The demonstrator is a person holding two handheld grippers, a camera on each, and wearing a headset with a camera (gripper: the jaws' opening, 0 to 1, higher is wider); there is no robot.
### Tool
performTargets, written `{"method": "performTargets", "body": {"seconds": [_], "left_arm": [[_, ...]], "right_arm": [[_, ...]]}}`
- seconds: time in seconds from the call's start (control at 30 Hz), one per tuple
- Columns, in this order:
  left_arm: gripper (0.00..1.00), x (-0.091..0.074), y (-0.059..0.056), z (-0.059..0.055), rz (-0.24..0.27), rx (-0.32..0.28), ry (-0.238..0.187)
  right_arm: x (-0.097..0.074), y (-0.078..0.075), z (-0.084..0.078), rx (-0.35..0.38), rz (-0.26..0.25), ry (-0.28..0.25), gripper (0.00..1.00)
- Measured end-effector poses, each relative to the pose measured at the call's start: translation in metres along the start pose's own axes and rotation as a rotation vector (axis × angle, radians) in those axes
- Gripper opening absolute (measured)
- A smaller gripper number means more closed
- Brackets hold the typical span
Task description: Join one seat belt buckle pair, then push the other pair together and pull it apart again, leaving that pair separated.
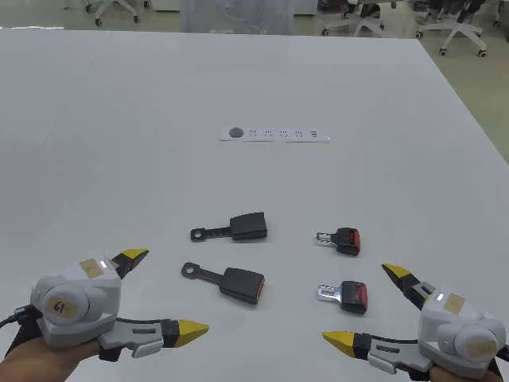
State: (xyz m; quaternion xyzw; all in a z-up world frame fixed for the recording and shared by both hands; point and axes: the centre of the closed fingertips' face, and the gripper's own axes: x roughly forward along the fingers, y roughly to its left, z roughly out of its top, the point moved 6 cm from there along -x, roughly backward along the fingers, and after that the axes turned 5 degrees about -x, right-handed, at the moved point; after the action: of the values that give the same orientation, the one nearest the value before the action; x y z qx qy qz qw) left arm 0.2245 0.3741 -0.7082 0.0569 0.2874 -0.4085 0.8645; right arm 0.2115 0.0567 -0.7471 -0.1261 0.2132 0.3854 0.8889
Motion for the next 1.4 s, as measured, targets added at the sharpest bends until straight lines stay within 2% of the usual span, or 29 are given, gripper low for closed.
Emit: {"method": "performTargets", "body": {"seconds": [0.47, 0.83, 0.93, 1.07, 1.23, 1.4], "left_arm": [[0.99, 0.02, 0.002, 0.002, -0.045, 0.052, 0.052], [0.99, 0.03, 0.001, 0.011, -0.06, 0.061, 0.06], [0.99, 0.028, 0.0, 0.014, -0.054, 0.057, 0.053], [0.99, 0.022, 0.002, 0.015, -0.025, -0.001, 0.003], [1.0, 0.013, 0.001, 0.009, -0.011, -0.003, 0.006], [1.0, 0.001, 0.004, 0.005, 0.017, -0.02, -0.008]], "right_arm": [[0.005, -0.012, -0.011, -0.008, 0.016, 0.037, 0.92], [0.008, -0.016, -0.016, -0.001, 0.023, 0.049, 0.91], [0.006, -0.015, -0.01, 0.005, 0.017, 0.035, 0.91], [0.004, -0.013, -0.002, 0.02, -0.013, -0.006, 0.93], [0.004, -0.008, -0.002, 0.021, -0.013, -0.002, 0.94], [0.003, -0.005, 0.001, 0.017, -0.01, -0.005, 0.94]]}}
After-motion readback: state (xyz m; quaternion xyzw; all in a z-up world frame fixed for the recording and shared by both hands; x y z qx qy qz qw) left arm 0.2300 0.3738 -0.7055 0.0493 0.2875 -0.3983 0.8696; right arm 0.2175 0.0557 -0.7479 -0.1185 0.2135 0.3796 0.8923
